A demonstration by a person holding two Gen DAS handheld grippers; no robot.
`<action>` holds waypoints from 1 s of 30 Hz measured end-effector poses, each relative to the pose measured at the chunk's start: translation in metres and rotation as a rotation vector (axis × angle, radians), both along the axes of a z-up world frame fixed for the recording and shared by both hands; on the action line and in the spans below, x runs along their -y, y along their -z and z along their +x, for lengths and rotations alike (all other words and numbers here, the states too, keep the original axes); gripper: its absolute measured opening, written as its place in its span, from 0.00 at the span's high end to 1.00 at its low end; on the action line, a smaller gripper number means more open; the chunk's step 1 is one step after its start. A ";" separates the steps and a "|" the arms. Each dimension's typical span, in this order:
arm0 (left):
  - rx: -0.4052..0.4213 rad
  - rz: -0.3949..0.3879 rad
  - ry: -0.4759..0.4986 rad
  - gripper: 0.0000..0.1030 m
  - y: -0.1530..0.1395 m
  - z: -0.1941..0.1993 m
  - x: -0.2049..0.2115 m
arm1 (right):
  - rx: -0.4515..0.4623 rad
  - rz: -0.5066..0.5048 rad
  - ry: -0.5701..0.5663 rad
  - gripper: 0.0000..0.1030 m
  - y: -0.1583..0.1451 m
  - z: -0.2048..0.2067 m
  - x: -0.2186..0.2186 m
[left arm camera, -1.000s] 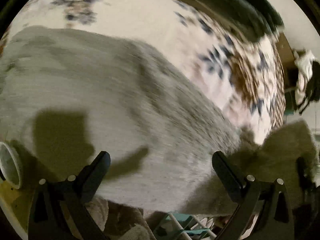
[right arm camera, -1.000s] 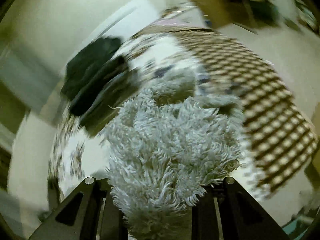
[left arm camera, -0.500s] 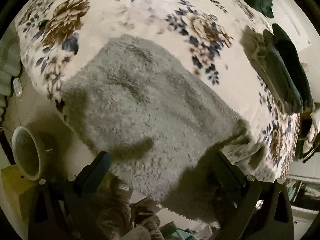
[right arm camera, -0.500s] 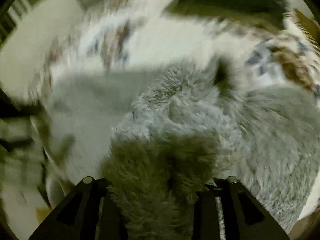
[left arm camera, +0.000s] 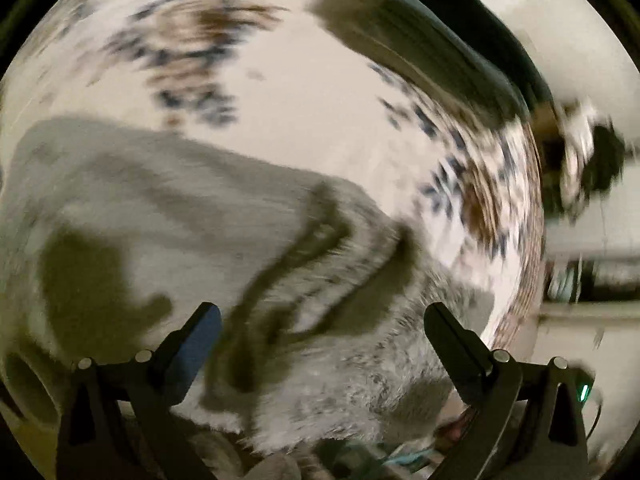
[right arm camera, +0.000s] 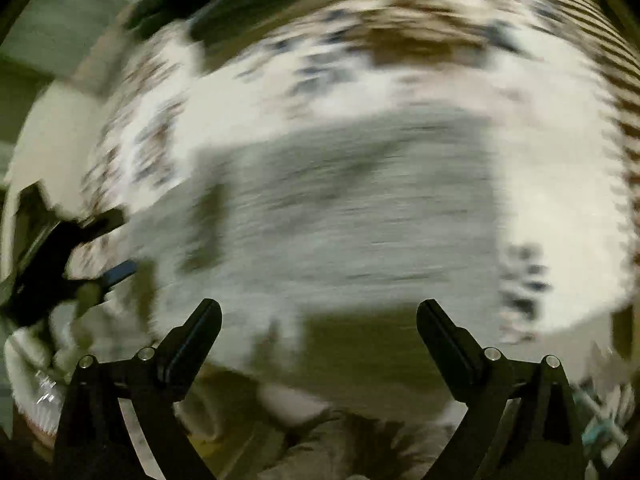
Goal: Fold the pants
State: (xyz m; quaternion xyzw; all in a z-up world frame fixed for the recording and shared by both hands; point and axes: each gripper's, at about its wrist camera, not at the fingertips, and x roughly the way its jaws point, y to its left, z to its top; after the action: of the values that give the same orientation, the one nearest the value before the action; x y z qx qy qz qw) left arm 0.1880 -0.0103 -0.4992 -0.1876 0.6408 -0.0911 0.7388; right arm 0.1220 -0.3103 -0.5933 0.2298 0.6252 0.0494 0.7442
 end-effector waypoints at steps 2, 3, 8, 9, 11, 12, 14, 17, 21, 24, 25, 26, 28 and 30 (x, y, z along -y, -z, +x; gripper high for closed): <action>0.017 0.072 0.120 0.00 0.011 0.006 0.029 | -0.015 -0.005 0.042 0.03 0.013 0.004 0.025; 0.016 0.122 0.168 0.00 0.018 0.009 0.041 | -0.028 0.000 0.056 0.03 0.022 0.008 0.035; -0.053 0.159 0.208 0.67 0.055 0.026 0.044 | -0.066 0.074 0.077 0.03 0.057 0.035 0.061; -0.067 0.120 0.149 0.67 0.058 0.030 0.029 | -0.075 0.097 0.073 0.03 0.062 0.040 0.063; -0.082 0.042 0.042 0.69 0.060 0.033 -0.001 | -0.099 0.130 0.073 0.04 0.078 0.055 0.061; -0.084 0.028 0.011 0.69 0.060 0.031 -0.010 | -0.100 0.146 0.077 0.05 0.085 0.061 0.062; -0.093 0.002 -0.026 0.69 0.060 0.026 -0.021 | -0.095 0.184 0.077 0.40 0.094 0.070 0.063; -0.097 0.000 -0.029 0.69 0.060 0.018 -0.023 | -0.080 0.153 0.075 0.64 0.089 0.077 0.062; -0.091 -0.006 -0.030 0.70 0.058 0.012 -0.024 | -0.036 0.129 0.058 0.71 0.062 0.087 0.059; -0.090 -0.017 -0.038 0.70 0.061 0.011 -0.021 | -0.016 0.122 0.066 0.72 0.050 0.097 0.067; -0.092 -0.021 -0.040 0.70 0.061 0.011 -0.019 | -0.015 0.115 0.070 0.72 0.049 0.102 0.069; -0.094 -0.029 -0.044 0.70 0.060 0.009 -0.020 | -0.018 0.114 0.066 0.72 0.049 0.103 0.070; -0.102 -0.064 -0.058 0.69 0.057 0.005 -0.022 | -0.065 0.106 0.040 0.67 0.055 0.104 0.068; -0.120 -0.107 -0.077 0.69 0.053 -0.002 -0.025 | -0.107 0.110 0.048 0.58 0.059 0.099 0.069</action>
State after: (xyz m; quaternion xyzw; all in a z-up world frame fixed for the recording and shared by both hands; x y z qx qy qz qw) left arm 0.1862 0.0149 -0.5523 -0.2563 0.6704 -0.0853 0.6911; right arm 0.2205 -0.3796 -0.6523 0.2874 0.6547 0.0534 0.6971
